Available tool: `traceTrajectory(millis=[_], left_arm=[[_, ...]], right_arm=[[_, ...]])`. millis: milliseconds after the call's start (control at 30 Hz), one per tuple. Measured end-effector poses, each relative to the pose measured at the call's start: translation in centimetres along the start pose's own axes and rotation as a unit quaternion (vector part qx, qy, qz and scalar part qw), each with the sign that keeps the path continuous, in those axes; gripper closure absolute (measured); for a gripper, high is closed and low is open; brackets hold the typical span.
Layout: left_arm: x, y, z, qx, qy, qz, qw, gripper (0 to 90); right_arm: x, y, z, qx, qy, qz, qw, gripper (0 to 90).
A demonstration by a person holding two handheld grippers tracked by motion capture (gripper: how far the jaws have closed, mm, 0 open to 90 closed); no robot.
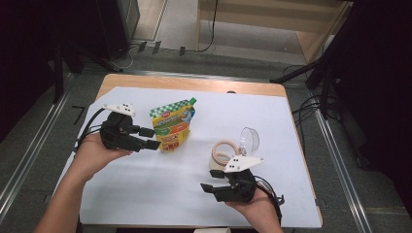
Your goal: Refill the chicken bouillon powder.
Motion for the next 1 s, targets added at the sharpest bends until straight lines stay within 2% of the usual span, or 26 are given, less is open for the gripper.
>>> traceTrajectory(millis=[67,100,233,400,533,567,667,733,767,800,900,933,1000], left_arm=[[0.2,-0.7,0.1,-0.018,0.001,0.001,0.9998,43.8],[0.3,-1.5,-0.1,-0.037,0.002,0.000,0.9993,43.4],[0.2,-2.2,-0.9,-0.029,0.008,0.010,0.9995,44.0],[-1.0,-2.6,-2.1,-0.022,0.008,0.012,0.9997,46.9],[-2.0,-3.0,-3.1,-0.011,0.023,0.019,0.9995,50.3],[-2.1,-3.2,-3.2,-0.014,0.026,0.021,0.9994,53.4],[-2.5,-3.6,-3.5,-0.012,0.032,0.025,0.9991,55.5],[-2.7,-3.7,-3.7,-0.014,0.037,0.027,0.9988,59.2],[-2.7,-3.7,-3.7,-0.014,0.037,0.027,0.9988,59.9],[-2.5,-3.8,-4.1,-0.022,0.030,0.022,0.9991,61.8],[-2.5,-3.9,-4.3,-0.033,0.029,0.016,0.9989,65.3],[-2.6,-4.0,-4.4,-0.031,0.032,0.018,0.9989,69.6],[-2.6,-4.0,-4.5,-0.026,0.033,0.023,0.9988,71.2]], right_arm=[[-0.1,0.0,-0.1,-0.002,0.003,-0.002,1.0000,46.1],[-0.1,-0.1,-0.2,-0.002,0.003,0.000,1.0000,46.3],[-0.2,-0.1,-0.5,-0.004,0.003,0.000,1.0000,46.5],[-0.9,-0.4,-2.0,-0.007,-0.005,0.011,0.9999,46.5],[-1.4,-0.4,-2.8,-0.010,-0.012,0.011,0.9998,46.4],[-1.8,-0.6,-3.3,-0.021,-0.017,0.004,0.9996,45.9],[-2.4,-0.6,-3.5,-0.024,-0.014,0.001,0.9996,45.9],[-3.7,-0.4,-3.9,-0.019,-0.007,0.010,0.9997,45.9],[-3.7,-0.4,-3.9,-0.019,-0.007,0.010,0.9997,45.9],[-4.6,-0.3,-4.3,-0.012,-0.001,0.017,0.9998,46.4],[-5.0,-0.1,-4.7,-0.006,0.003,0.022,0.9997,46.6],[-5.2,0.1,-5.4,-0.004,0.002,0.020,0.9998,46.7],[-5.2,0.2,-5.6,-0.003,0.002,0.019,0.9998,46.8]])
Point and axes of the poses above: each handheld gripper's, and its own axes: z roughly backward along the jaws, x roughly out of its underside, y roughly to its right, the point moved 10 cm from there along -z, roughly forward along the jaws, and after that the axes turned 1 degree about -z, right-handed, at the moved point
